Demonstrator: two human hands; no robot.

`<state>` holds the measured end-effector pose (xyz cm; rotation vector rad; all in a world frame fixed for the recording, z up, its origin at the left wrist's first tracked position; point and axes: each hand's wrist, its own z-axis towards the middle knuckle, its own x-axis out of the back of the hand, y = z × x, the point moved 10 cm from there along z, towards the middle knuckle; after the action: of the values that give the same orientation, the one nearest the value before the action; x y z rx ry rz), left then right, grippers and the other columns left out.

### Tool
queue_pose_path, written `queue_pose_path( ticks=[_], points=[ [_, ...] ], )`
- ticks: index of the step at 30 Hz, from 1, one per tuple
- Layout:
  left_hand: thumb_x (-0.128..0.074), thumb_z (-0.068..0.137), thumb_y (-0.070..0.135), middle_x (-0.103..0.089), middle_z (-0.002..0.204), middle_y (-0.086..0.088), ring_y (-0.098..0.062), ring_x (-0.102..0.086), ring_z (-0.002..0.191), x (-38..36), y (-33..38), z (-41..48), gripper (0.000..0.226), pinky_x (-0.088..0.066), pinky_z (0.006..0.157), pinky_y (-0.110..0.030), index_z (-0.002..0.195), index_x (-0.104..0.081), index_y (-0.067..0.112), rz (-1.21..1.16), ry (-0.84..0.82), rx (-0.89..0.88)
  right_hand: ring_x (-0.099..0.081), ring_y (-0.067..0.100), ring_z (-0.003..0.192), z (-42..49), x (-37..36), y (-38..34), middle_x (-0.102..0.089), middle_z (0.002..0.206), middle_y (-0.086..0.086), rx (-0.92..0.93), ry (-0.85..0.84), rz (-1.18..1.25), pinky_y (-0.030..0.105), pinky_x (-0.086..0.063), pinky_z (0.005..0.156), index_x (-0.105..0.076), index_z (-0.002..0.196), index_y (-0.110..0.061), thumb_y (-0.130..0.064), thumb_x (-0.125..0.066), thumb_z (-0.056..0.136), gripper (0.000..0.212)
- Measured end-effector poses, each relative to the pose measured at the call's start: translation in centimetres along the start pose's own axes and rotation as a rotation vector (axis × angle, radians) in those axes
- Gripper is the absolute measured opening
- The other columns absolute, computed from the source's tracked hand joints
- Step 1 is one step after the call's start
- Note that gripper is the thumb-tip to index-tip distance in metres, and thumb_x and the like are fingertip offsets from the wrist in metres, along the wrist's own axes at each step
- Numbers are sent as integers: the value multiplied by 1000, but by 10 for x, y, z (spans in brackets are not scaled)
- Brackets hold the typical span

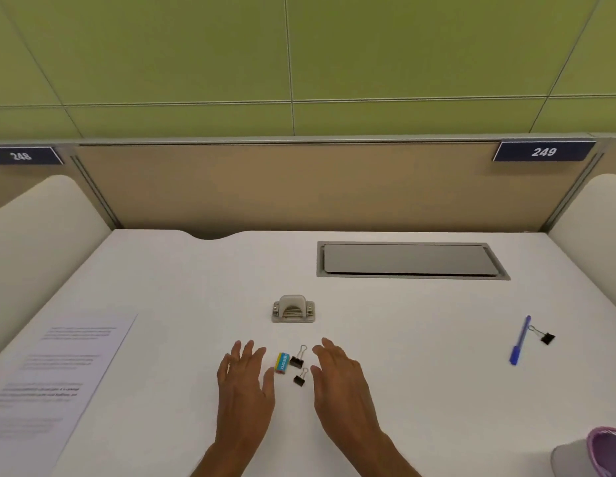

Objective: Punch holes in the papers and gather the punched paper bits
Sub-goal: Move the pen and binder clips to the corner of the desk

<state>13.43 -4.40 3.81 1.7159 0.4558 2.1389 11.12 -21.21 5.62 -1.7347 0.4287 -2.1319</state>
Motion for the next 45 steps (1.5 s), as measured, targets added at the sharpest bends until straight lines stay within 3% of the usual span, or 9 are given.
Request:
queue_pose_path(
  ticks=[5,13,18,22,26,29,33,37,45],
  points=[
    [-74,84,16,-68,125,-10,-30,-55,129,-16,-13,7,33,-24,116,-47,116,-71,11,41,-21,-33,-70,19,77,8,-26,-6,-74,90,-3,-37,-33,-56,31,-57,66,-73,103,-16,-16,-85,73,33],
    [-58,96,34,-45,152,2,-22,-28,148,-50,-7,26,44,0,121,-42,139,-54,27,57,-155,-154,-39,20,135,13,-73,-8,-42,150,0,-34,-145,-57,30,-38,107,-39,148,-23,-31,-46,102,47],
    [-46,101,32,-33,158,10,-14,-12,152,-69,-11,25,45,17,116,-34,146,-41,34,19,-238,-204,-61,26,119,15,-83,-9,-63,135,7,-24,-129,-110,35,-54,94,-63,132,-17,-23,-74,87,47],
    [-58,97,25,-50,148,2,-23,-28,148,-64,-17,25,40,6,116,-37,137,-55,28,-30,-180,-141,-72,17,81,18,-84,-12,-77,95,0,-8,-95,-129,25,-60,63,-79,97,-19,-18,-96,56,45],
    [-94,59,20,-76,108,1,-30,-68,111,-52,1,25,48,-38,98,-49,102,-76,27,41,-154,-261,-70,18,71,18,-86,-13,-75,84,-2,-9,-89,-125,23,-59,57,-79,90,-19,-18,-98,54,40],
    [-95,56,20,-76,107,2,-30,-69,109,-54,1,26,49,-40,96,-50,101,-76,27,45,-168,-267,-69,18,67,17,-84,-16,-74,81,-1,-14,-104,-105,23,-59,54,-79,89,-18,-17,-98,55,39],
    [-50,100,18,-49,148,9,-17,-24,149,-63,-9,24,38,11,118,-33,137,-55,28,-8,-207,-258,-67,18,85,15,-81,-19,-73,94,3,14,-115,-59,28,-59,65,-76,108,-16,-14,-78,82,26],
    [-44,98,9,-60,135,10,-17,-29,147,-58,-1,24,37,9,119,-35,129,-58,26,-42,-187,-313,-55,20,110,16,-82,-21,-63,121,5,55,-123,-30,30,-52,86,-57,136,-17,-17,-42,104,35],
    [-52,99,21,-63,133,7,-18,-41,140,-59,-1,24,29,7,117,-39,125,-64,27,-19,-214,-269,-47,17,115,18,-81,-18,-56,129,2,59,-151,-73,27,-44,87,-51,136,-18,-12,-35,104,36]
  ],
)
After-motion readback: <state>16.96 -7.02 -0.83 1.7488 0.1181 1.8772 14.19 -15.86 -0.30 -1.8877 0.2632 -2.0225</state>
